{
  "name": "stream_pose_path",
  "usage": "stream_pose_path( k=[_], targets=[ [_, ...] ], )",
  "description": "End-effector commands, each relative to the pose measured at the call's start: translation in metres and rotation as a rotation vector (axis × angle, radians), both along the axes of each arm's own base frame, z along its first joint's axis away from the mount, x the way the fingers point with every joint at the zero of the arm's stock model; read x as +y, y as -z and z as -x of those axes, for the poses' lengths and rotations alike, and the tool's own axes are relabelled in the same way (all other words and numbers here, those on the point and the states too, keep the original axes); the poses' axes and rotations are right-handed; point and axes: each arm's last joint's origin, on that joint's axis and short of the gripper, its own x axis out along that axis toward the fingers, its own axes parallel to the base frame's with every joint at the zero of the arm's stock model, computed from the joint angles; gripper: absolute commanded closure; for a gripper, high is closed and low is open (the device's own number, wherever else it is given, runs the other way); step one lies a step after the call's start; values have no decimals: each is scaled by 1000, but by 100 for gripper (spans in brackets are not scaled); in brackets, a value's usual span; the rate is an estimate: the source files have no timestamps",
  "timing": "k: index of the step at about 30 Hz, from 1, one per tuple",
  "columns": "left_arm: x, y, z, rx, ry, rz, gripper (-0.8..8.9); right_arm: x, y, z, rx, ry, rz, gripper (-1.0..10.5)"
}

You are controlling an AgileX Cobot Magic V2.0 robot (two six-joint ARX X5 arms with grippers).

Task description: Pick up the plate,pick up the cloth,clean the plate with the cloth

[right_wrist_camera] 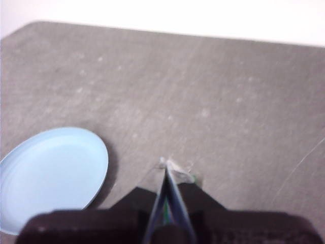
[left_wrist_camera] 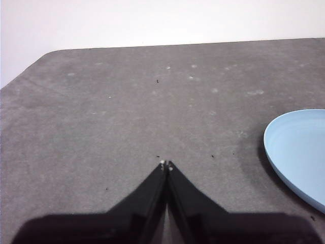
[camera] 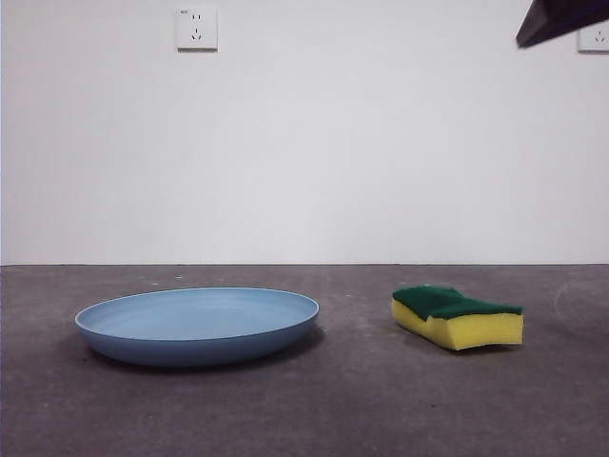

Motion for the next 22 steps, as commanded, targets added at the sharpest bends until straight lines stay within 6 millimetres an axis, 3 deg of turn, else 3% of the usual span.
stream_pose_path(
  k=[1, 6, 11, 16, 22],
  targets=[
    [0, 4, 0, 14, -7, 5, 817, -8, 0, 0, -37, 16, 54, 947],
    [0, 4, 0, 14, -7, 5, 817, -28, -2, 5, -92, 99, 82, 947],
    [0, 4, 0, 14, -7, 5, 817, -49, 14, 16, -164, 145, 31, 946],
    [0, 4, 0, 14, -7, 5, 817, -62, 48, 30, -273, 158, -15, 946],
    [0, 4, 0, 14, -7, 5, 817, -69, 96, 44, -285, 175, -19, 946]
  ],
)
